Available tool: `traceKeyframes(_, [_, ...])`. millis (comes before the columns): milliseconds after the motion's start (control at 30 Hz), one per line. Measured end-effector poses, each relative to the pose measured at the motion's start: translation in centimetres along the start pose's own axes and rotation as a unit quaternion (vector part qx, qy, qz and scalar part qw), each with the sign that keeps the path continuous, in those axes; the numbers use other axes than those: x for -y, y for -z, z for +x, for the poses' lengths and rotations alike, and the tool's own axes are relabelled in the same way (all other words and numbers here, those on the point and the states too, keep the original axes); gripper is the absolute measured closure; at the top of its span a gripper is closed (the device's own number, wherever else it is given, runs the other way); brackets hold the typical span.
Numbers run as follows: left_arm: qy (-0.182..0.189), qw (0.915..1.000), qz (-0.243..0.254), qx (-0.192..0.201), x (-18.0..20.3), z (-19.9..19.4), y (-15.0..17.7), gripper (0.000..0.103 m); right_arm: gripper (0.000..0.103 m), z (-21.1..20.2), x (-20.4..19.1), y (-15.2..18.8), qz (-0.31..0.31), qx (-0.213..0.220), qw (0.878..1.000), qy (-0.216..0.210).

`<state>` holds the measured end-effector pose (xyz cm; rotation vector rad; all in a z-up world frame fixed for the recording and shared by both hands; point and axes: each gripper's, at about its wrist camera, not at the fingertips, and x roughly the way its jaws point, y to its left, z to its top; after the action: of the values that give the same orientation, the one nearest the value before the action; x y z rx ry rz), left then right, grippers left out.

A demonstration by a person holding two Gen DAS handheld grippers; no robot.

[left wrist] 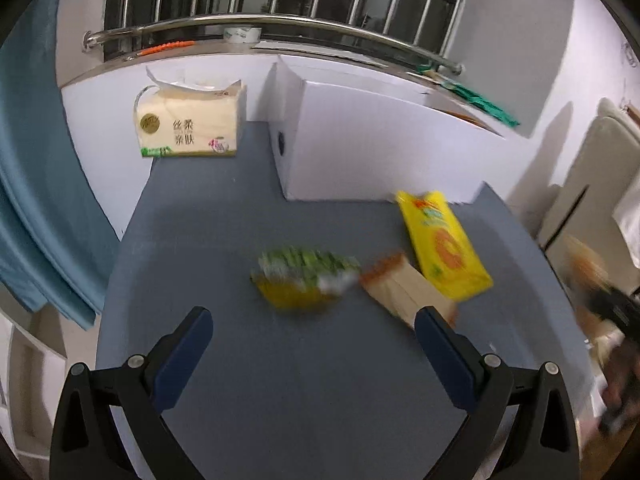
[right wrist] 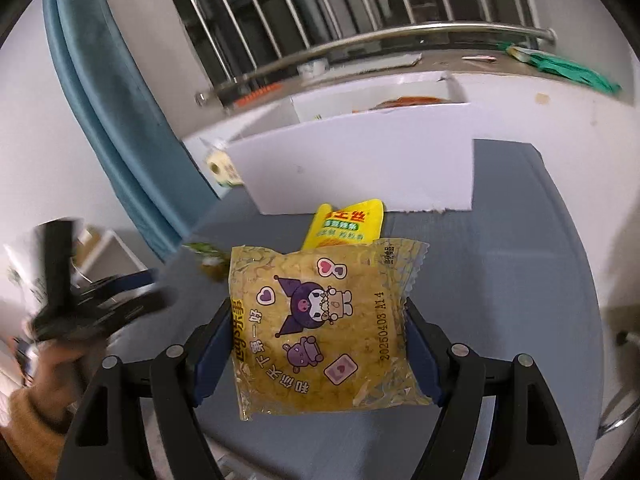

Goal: Organize snacks
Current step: 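Grasp the green pea snack bag with the left tool while the right tool holds the flatbread pack, then drop the pea snack and flatbread pack into the white box, opening both tools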

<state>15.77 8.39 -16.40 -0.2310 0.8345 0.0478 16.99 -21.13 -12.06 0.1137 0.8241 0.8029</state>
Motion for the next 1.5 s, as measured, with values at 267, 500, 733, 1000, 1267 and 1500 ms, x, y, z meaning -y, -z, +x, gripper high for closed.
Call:
traceKeyframes(267, [-0.023, 0.9983, 0.046, -0.028, 0.8, 4.4, -1.8, 0.044, 0.022, -3.9, 0.5, 3.8, 0.048, 0.030, 0.998, -0.009])
traceKeyframes(500, [0.004, 0.9985, 0.054, -0.005, 1.3, 1.9, -0.8, 0.054, 0.022, -4.5, 0.7, 3.9, 0.050, 0.036, 0.998, -0.005])
traceKeyframes(733, [0.067, 0.9952, 0.046, 0.054, 2.3, -4.3, -0.3, 0.054, 0.022, -3.9, 0.4, 3.3, 0.059, 0.044, 0.997, -0.017])
traceKeyframes(1000, [0.096, 0.9872, 0.046, 0.119, 3.6, -7.6, -7.4, 0.054, 0.022, -3.3, 0.1, -4.0, 0.053, 0.075, 0.995, -0.033])
traceKeyframes(1267, [0.087, 0.9901, 0.045, 0.101, 5.1, -3.1, -17.6, 0.054, 0.022, 0.9, 1.6, -17.0, 0.046, 0.081, 0.996, 0.013])
traceKeyframes(1500, [0.049, 0.9959, 0.059, 0.047, 6.0, 2.6, -21.8, 0.044, 0.021, 6.7, 3.3, -23.4, 0.018, 0.039, 0.994, 0.098])
